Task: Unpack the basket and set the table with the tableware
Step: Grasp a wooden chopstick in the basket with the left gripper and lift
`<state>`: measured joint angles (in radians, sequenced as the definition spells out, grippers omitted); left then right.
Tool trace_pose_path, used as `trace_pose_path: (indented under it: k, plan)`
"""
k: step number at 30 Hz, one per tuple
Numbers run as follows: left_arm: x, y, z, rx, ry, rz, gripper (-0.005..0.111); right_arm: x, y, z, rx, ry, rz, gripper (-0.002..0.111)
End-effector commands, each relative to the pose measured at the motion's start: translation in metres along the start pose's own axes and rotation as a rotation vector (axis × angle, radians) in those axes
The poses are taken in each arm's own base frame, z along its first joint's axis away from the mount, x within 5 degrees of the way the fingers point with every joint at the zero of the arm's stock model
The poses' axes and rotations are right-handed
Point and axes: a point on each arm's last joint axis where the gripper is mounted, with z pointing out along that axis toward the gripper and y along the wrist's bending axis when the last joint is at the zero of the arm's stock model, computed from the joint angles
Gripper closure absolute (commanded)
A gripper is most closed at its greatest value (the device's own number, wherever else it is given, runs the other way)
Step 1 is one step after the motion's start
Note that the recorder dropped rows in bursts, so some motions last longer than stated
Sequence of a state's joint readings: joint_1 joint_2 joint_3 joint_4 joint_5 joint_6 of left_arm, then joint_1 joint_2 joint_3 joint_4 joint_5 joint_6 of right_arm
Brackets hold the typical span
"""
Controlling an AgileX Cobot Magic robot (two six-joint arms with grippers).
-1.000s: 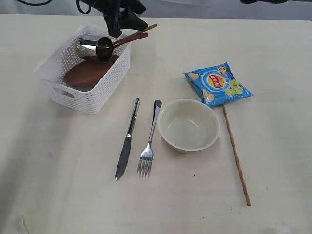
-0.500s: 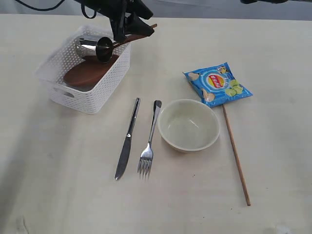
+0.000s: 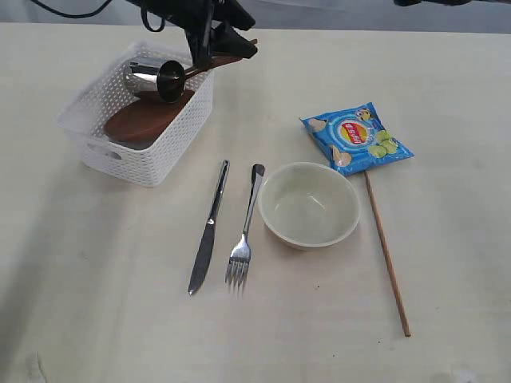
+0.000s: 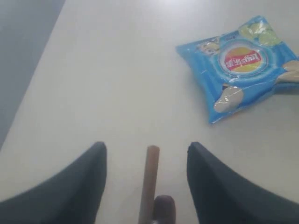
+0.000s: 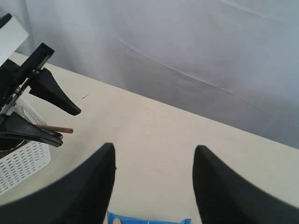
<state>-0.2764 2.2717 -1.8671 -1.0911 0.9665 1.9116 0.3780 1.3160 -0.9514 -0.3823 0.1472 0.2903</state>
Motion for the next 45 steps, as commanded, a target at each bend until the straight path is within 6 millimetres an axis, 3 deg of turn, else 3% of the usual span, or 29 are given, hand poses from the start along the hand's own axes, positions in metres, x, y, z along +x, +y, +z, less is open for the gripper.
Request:
trace_pose_path:
  k: [1,10,20,23,28,33,36,45]
  plan:
    - [0.000,-0.001,0.003,0.004,-0.013,-0.008,0.057,-0.001,-0.002,0.001,0.004,-0.008,-0.006,0.059]
    - [0.007,-0.002,0.009,0.014,-0.010,-0.023,0.058,-0.001,-0.002,0.001,0.003,-0.012,-0.006,0.059]
    - [0.007,-0.002,0.009,0.014,-0.010,-0.023,0.092,-0.001,-0.002,0.001,0.003,-0.012,-0.006,0.059]
    - [0.007,-0.002,0.009,0.014,-0.010,-0.023,0.107,-0.002,-0.002,0.001,0.003,-0.014,-0.006,0.059]
    - [0.007,-0.002,0.009,0.016,-0.010,-0.047,0.107,-0.002,-0.002,0.001,0.002,-0.016,-0.006,0.059]
    - [-0.009,0.000,-0.003,-0.008,-0.024,-0.052,0.107,-0.002,-0.002,0.001,0.002,-0.017,-0.006,0.059]
    - [-0.034,0.003,-0.022,-0.044,-0.046,-0.030,0.107,-0.002,-0.002,0.001,0.002,-0.017,-0.006,0.059]
    - [-0.078,0.002,-0.059,-0.107,-0.090,-0.022,0.107,-0.002,-0.002,0.001,0.002,-0.017,-0.006,0.059]
